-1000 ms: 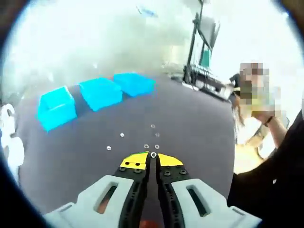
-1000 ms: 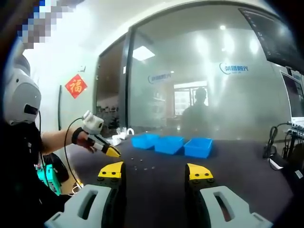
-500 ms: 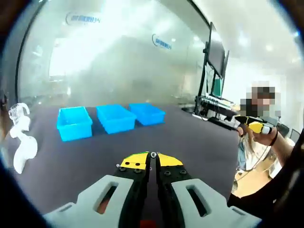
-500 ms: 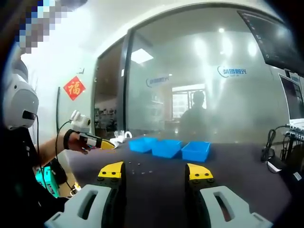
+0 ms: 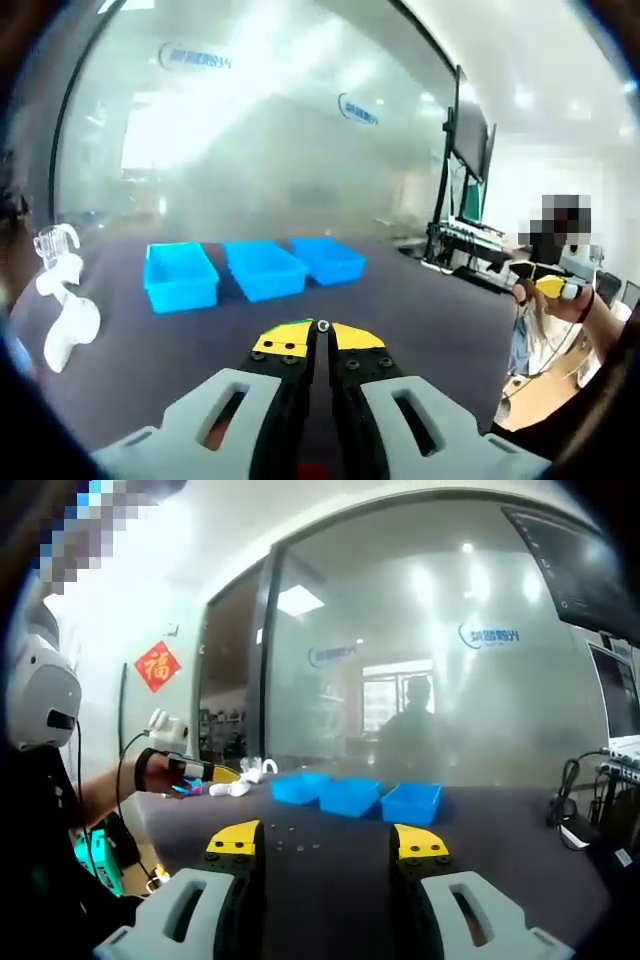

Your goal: Sort the screws, nuts, and washers into the corresponding bins

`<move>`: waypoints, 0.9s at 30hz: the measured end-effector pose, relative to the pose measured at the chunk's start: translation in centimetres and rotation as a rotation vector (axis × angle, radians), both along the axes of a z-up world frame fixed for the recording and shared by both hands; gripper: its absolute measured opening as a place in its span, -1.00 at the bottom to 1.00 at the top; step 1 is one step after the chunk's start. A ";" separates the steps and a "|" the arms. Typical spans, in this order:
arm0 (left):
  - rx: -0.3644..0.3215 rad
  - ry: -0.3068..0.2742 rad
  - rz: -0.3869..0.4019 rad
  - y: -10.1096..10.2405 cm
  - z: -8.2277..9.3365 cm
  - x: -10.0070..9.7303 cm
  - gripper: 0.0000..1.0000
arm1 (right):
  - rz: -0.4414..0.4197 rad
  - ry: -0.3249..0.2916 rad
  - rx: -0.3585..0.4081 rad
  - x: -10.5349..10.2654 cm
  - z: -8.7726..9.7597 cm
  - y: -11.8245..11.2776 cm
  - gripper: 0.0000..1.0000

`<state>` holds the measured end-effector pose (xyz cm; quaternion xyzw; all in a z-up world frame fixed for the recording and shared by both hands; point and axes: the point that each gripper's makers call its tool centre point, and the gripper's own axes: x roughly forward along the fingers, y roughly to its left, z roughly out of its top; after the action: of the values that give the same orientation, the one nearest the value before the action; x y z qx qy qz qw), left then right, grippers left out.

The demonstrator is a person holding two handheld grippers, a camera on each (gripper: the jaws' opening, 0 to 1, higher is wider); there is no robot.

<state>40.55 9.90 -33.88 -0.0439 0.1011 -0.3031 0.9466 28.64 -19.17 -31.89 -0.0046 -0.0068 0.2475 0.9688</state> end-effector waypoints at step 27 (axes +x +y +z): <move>0.044 -0.061 0.248 4.6 2.0 12.9 -0.89 | 0.007 -0.003 0.015 -0.5 -0.2 0.1 -0.09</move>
<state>53.43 14.50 -31.86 -0.0262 0.0728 -0.1828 0.9801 28.12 -19.06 -32.11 0.0021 -0.0102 0.2508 0.9680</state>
